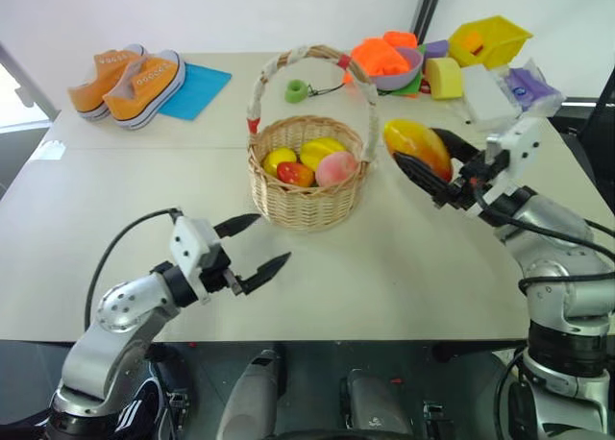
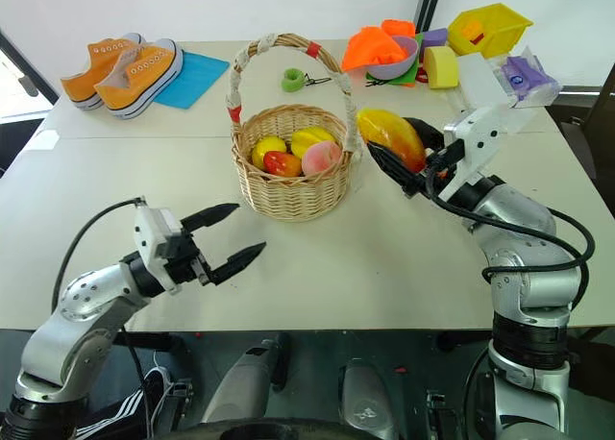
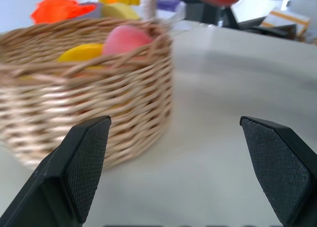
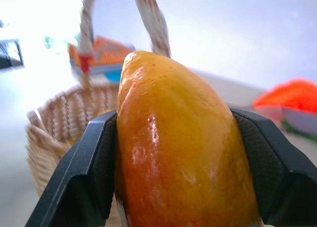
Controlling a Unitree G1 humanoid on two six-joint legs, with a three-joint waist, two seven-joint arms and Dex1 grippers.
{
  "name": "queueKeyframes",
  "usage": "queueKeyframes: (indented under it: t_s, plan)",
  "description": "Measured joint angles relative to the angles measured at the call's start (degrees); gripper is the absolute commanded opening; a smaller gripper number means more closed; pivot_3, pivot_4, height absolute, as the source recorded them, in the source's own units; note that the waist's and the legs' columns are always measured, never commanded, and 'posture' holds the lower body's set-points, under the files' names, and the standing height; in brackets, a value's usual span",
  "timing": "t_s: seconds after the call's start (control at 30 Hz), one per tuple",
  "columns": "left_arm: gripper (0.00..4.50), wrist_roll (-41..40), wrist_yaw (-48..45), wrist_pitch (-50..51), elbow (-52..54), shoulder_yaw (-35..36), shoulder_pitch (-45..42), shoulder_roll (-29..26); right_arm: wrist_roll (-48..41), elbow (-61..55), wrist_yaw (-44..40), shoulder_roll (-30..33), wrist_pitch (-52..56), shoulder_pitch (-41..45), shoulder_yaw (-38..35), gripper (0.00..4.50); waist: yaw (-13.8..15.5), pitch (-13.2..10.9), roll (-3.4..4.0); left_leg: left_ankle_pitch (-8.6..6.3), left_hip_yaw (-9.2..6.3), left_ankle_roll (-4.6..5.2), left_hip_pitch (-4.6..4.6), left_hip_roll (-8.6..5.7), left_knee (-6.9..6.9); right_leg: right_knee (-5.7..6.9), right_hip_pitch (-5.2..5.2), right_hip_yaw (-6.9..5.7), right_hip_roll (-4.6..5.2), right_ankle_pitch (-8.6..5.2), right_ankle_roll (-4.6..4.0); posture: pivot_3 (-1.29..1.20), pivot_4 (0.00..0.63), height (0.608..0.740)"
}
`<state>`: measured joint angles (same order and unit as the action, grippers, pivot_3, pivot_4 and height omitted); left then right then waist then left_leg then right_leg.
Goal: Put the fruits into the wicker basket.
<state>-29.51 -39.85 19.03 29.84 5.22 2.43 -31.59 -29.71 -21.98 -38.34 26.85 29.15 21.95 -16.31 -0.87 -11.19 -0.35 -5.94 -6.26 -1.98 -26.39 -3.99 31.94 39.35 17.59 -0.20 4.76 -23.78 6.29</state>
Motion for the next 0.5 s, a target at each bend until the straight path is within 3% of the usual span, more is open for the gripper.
queueKeyframes:
  t_s: [0.17,0.33,0.5]
  plan:
    - [4.5,-0.34,-1.16,-0.46,-0.4,1.18,-0.03,-0.43,-2.76,-3.65,-4.62,0.54,-3.61,1.5,4.9,2.83,0.21,0.0,0.0,-0.03,-0.03,0.02,-0.05,-0.02,-0.02,-0.12,0.05,0.01,0.03,0.0,0.0,0.0,0.15,0.74]
    - [4.5,-0.44,-0.75,-0.98,-0.87,2.71,-0.25,-0.29,8.88,1.55,-5.36,2.59,-8.49,6.21,17.86,2.83,-0.07,0.0,0.0,-0.02,-0.01,0.01,-0.04,-0.01,-0.01,-0.11,0.1,0.01,0.12,0.0,-0.01,0.0,0.15,0.74]
    - [4.5,-0.36,1.13,-1.75,-2.95,5.87,-0.84,0.02,14.2,7.22,-1.11,-3.77,-9.96,13.08,23.28,2.83,-0.04,0.0,-0.01,-0.01,-0.03,0.0,-0.08,-0.02,-0.13,-0.1,0.19,0.01,0.02,0.01,0.0,0.0,0.15,0.74]
